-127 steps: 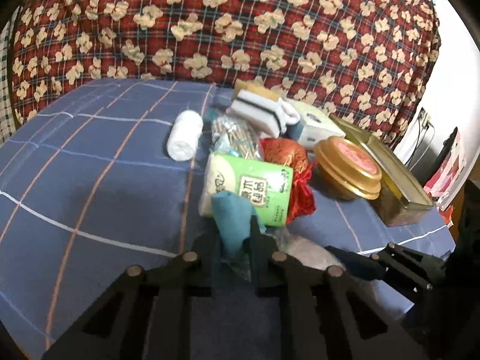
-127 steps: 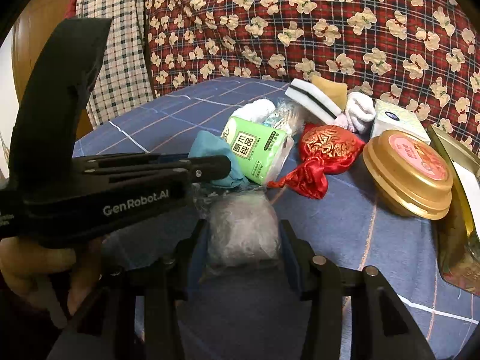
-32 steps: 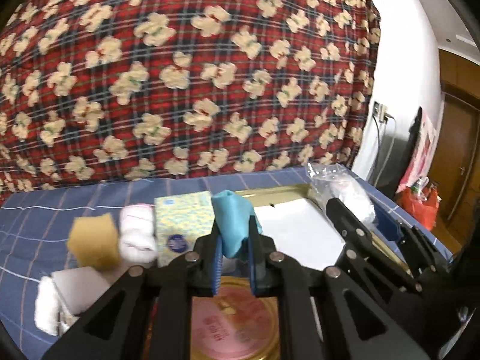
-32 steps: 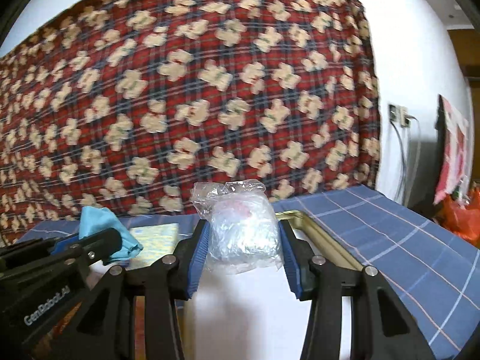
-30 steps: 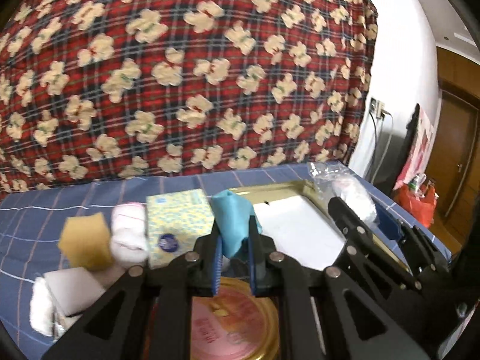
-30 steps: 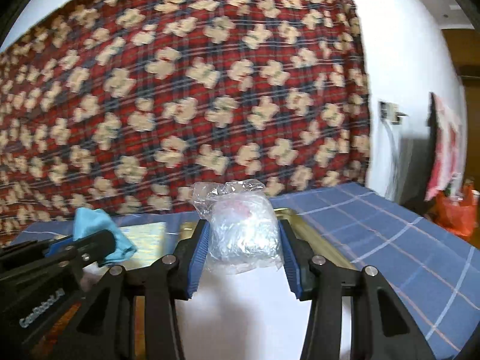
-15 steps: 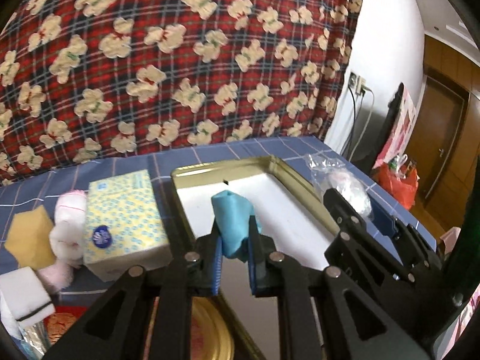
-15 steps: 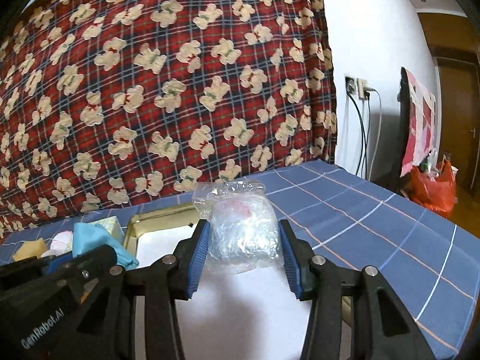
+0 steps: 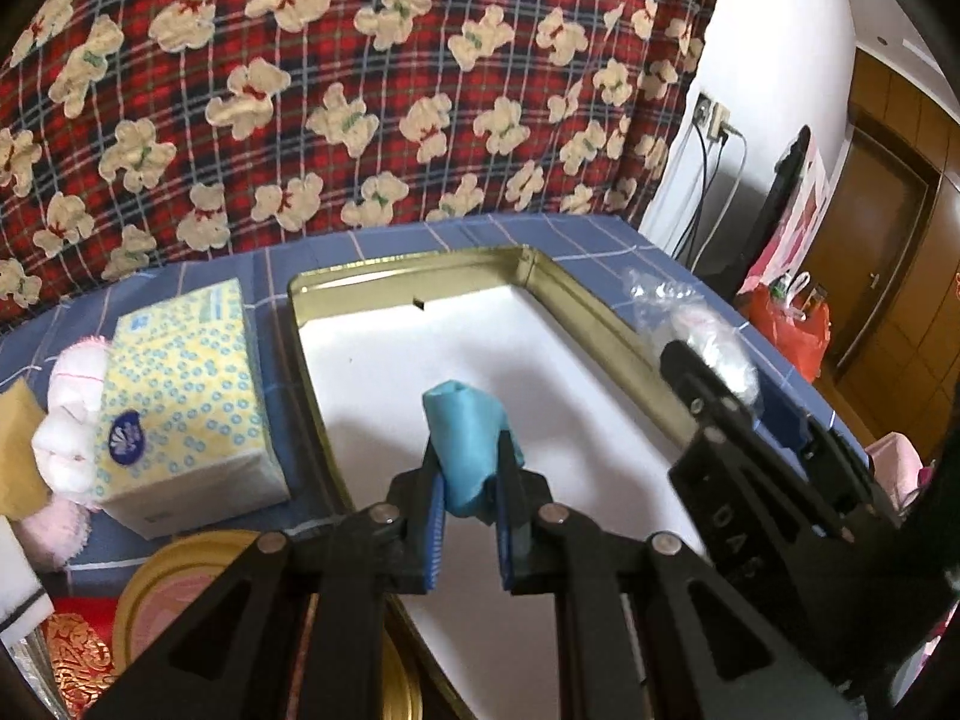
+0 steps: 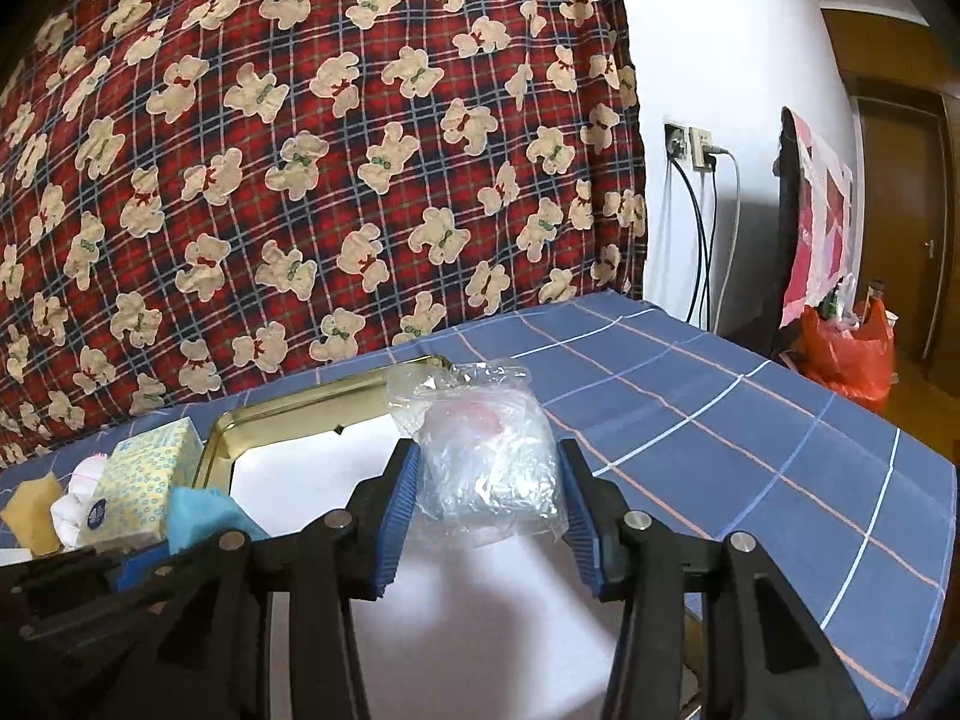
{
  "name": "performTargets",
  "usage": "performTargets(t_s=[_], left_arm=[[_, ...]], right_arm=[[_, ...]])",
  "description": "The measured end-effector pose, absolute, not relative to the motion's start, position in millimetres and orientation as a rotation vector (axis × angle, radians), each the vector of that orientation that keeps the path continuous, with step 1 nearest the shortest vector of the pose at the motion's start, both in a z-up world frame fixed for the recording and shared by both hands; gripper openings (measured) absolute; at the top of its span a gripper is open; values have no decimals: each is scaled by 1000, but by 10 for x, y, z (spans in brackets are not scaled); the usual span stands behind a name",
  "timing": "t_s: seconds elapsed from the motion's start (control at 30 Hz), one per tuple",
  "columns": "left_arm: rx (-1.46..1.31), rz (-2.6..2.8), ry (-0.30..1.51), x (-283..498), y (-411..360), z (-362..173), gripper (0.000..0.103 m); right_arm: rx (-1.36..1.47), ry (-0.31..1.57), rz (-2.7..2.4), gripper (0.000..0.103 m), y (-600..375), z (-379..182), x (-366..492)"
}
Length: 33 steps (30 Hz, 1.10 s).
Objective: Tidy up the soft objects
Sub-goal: 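Open the left tool dropping the cloth while the right tool drops the bag into the tray, then move both tools back over the pile toward the green tissue pack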
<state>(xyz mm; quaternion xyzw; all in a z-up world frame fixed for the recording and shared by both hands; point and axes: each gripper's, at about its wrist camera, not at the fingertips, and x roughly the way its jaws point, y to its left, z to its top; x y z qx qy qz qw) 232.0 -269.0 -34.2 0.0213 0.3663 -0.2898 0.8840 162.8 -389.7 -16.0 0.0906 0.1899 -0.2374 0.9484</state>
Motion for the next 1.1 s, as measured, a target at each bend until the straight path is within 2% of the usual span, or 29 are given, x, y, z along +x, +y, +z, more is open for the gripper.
performTargets(t_s=[0.07,0.13,0.23,0.43,0.67,0.9,1.1], left_arm=[[51,-601,766,2317,-2706,-355,15],[52,-588,765,2309,-2709,-358,21],[57,-580,762,2310,-2699,-354,28],[34,-547,748,2315,-2581,-338,47],[39,-521,714,2229,-2481,-272,48],[56,-423,631,2055,-2258,-94,60],[74,-312,583,1888,-1997,47,62]], right_arm=[[184,386,-495,56,-3902,-155,1620],[188,374,-499,72,-3905,-142,1595],[181,344,-515,78,-3893,-110,1551],[180,305,-494,80,-3864,-70,1512],[169,257,-460,84,-3792,-28,1476],[135,138,-373,89,-3606,69,1352],[76,69,-289,89,-3400,113,1275]])
